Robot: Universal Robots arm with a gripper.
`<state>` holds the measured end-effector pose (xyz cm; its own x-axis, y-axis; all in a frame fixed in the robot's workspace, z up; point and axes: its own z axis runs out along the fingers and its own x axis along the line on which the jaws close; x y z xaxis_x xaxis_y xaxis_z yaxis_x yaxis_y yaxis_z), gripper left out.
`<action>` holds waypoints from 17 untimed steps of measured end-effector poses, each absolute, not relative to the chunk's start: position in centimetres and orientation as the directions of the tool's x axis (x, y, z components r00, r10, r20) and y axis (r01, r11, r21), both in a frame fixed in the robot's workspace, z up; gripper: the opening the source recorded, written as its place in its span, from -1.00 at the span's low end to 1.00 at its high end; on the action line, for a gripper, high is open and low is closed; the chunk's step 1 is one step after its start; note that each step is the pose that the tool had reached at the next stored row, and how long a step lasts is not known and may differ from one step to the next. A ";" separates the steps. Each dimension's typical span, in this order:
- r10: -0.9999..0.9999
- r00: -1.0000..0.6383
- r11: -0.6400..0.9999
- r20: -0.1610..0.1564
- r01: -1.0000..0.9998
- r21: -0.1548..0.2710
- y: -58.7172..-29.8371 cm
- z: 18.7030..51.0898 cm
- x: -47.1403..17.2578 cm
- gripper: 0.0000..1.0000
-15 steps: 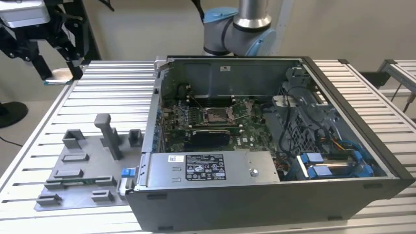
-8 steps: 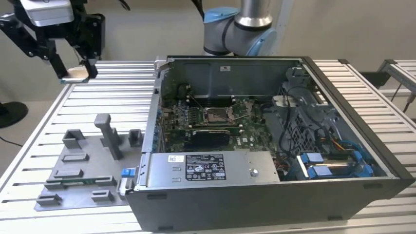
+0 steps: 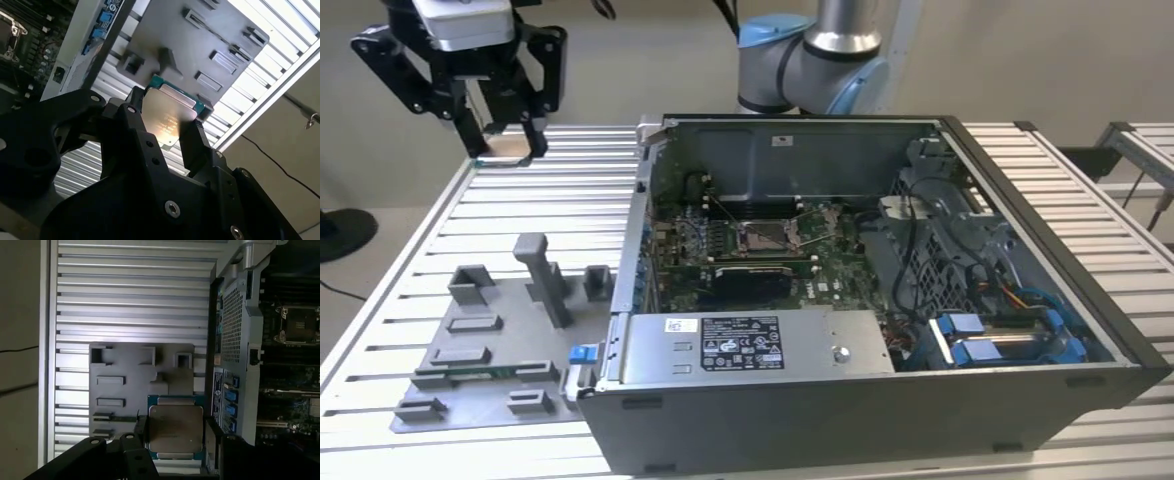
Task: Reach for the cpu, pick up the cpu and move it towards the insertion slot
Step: 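Pick up the cpu and move it towards the insertion slot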
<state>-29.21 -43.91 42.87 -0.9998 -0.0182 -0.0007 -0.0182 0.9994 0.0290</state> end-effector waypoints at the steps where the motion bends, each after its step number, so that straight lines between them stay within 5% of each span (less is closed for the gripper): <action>1: -0.018 -1.000 0.999 -0.001 -0.018 0.029 -43.9 42.9 -28.9 -1.00; 17: -0.018 -1.000 0.999 0.005 -0.018 0.029 -43.5 42.9 -24.1 -1.00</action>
